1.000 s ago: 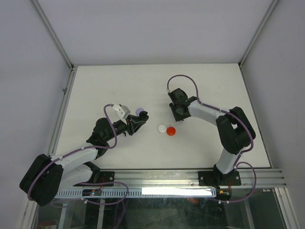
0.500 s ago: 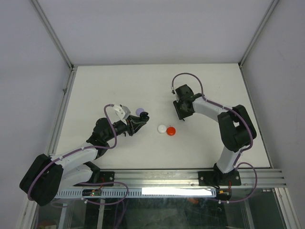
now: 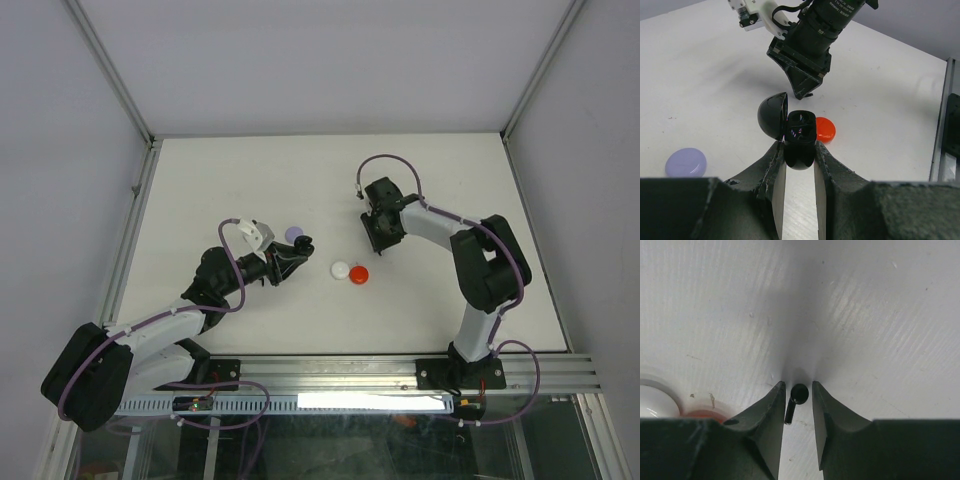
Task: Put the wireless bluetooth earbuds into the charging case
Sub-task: Pick up the earbud from the center of the board.
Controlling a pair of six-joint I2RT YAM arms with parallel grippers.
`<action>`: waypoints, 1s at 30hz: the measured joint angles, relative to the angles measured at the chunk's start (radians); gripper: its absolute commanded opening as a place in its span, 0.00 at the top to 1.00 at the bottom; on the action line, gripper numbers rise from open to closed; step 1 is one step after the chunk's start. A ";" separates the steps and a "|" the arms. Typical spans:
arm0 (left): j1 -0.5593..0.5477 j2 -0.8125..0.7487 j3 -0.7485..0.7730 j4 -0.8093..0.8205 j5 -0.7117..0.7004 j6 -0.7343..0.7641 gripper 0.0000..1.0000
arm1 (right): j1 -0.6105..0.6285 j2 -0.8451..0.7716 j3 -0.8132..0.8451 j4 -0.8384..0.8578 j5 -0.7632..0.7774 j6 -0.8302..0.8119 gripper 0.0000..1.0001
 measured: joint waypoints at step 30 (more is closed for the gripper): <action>0.000 0.019 -0.034 0.142 0.026 -0.053 1.00 | 0.064 -0.239 -0.064 0.073 -0.009 0.045 0.91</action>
